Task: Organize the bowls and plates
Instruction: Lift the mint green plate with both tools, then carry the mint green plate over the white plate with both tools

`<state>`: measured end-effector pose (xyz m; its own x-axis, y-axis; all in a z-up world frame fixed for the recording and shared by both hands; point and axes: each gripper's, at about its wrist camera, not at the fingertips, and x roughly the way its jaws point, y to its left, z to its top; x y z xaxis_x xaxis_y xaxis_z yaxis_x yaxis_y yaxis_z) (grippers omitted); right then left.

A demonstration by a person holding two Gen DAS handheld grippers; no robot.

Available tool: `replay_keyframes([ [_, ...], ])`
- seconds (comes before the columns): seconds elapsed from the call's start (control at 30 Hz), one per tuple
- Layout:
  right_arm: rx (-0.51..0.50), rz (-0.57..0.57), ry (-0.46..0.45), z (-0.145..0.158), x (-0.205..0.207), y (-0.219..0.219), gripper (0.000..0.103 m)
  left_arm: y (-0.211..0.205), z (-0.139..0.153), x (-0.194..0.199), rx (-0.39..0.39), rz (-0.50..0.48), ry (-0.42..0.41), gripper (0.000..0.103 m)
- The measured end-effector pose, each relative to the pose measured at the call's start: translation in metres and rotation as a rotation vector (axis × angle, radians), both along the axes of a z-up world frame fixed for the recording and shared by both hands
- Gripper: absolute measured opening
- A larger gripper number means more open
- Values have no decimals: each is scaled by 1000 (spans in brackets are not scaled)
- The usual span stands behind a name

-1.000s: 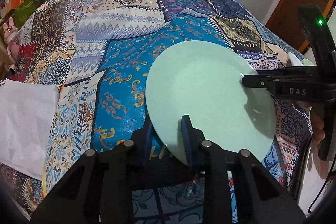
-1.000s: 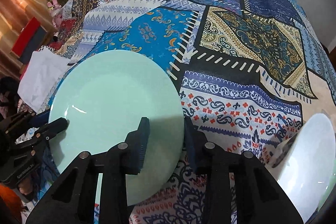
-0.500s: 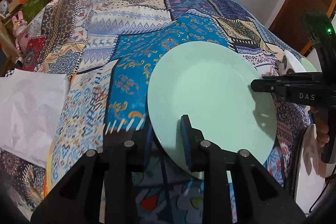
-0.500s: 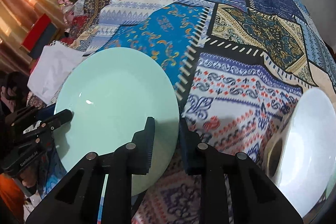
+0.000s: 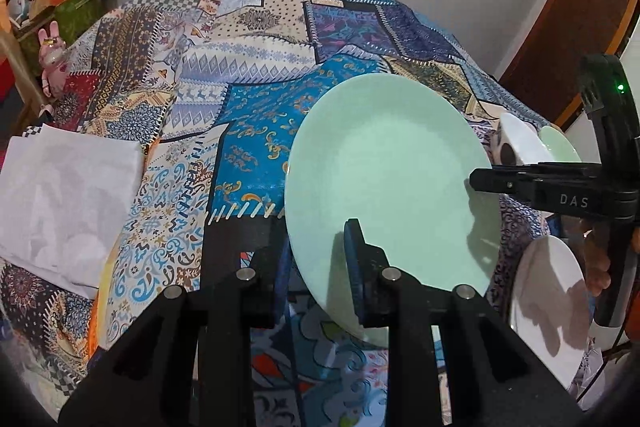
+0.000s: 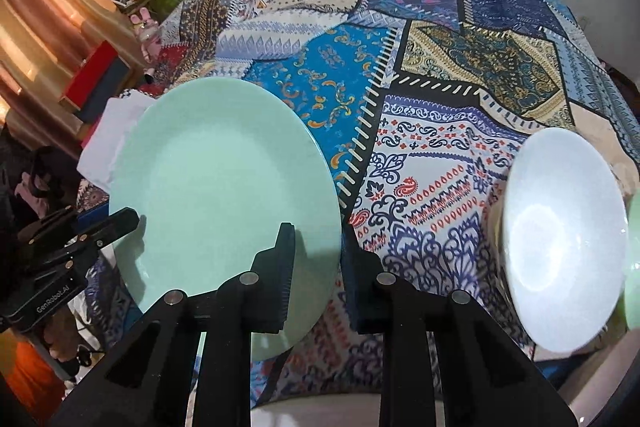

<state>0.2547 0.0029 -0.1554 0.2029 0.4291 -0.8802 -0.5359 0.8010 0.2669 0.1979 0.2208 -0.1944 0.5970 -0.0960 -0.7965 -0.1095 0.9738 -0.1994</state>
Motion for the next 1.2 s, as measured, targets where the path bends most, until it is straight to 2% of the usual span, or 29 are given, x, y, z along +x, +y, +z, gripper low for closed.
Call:
replay_keyframes([
  [0.67, 46, -9, -69, 45, -40, -40, 21, -36, 41, -37, 0, -7, -38, 25],
  [1.2, 60, -76, -70, 52, -68, -97, 21, -91, 55, -56, -18, -69, -37, 25],
])
